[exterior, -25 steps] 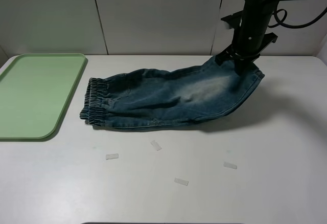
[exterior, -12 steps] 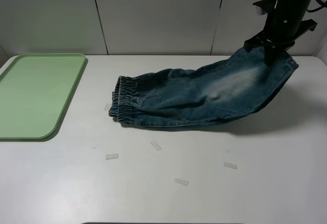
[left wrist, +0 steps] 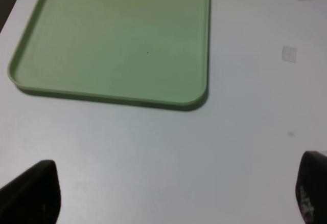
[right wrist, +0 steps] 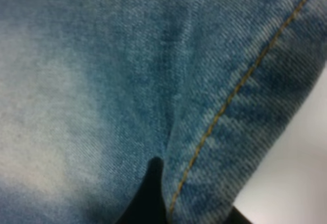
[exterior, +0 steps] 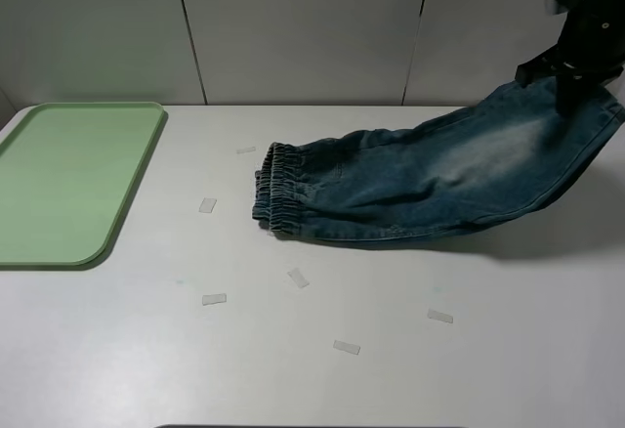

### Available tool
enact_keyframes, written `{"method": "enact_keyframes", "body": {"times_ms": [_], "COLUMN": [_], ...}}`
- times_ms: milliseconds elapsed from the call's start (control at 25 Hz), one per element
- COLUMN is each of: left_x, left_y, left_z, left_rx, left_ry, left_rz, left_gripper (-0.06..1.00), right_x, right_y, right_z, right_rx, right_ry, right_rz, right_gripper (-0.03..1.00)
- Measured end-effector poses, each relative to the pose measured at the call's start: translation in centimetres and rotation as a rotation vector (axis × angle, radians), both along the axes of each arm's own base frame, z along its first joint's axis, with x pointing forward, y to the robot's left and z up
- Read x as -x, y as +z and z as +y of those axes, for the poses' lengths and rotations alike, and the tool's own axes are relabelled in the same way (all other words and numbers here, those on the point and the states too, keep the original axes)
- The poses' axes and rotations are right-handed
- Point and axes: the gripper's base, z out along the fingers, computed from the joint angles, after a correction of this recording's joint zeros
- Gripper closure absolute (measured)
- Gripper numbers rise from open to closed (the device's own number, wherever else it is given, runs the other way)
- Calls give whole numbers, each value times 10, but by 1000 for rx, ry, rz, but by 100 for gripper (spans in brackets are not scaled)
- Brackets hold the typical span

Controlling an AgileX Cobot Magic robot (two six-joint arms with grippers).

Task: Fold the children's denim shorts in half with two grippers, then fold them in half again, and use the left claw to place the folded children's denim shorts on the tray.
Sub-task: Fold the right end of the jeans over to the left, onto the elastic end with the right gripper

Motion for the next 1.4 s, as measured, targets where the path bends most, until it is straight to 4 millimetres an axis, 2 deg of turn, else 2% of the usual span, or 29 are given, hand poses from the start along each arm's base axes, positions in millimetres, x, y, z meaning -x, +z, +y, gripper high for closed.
{"method": "enact_keyframes", "body": {"times_ms": [320, 720, 880, 1040, 1080, 1400], "left_x": [0, 0, 0, 0, 0, 0], "left_y": [0, 0, 0, 0, 0, 0], "left_z": [0, 0, 0, 0, 0, 0], "left_rx": [0, 0, 0, 0, 0, 0], "left_ry": [0, 0, 0, 0, 0, 0], "left_rz": [0, 0, 0, 0, 0, 0], "left_gripper": [3, 3, 3, 3, 3, 3], "right_x": [4, 4, 4, 4, 5, 10], "right_y": [10, 8, 8, 8, 8, 8], "right_z": [-24, -19, -8, 17, 29, 71], "right_rx": [10, -63, -73, -74, -76, -87], "right_ry": [-56, -72, -49, 8, 27, 72], "right_rz": [-21, -21, -19, -16, -16, -22], "right_gripper": [97, 97, 97, 97, 97, 97]}}
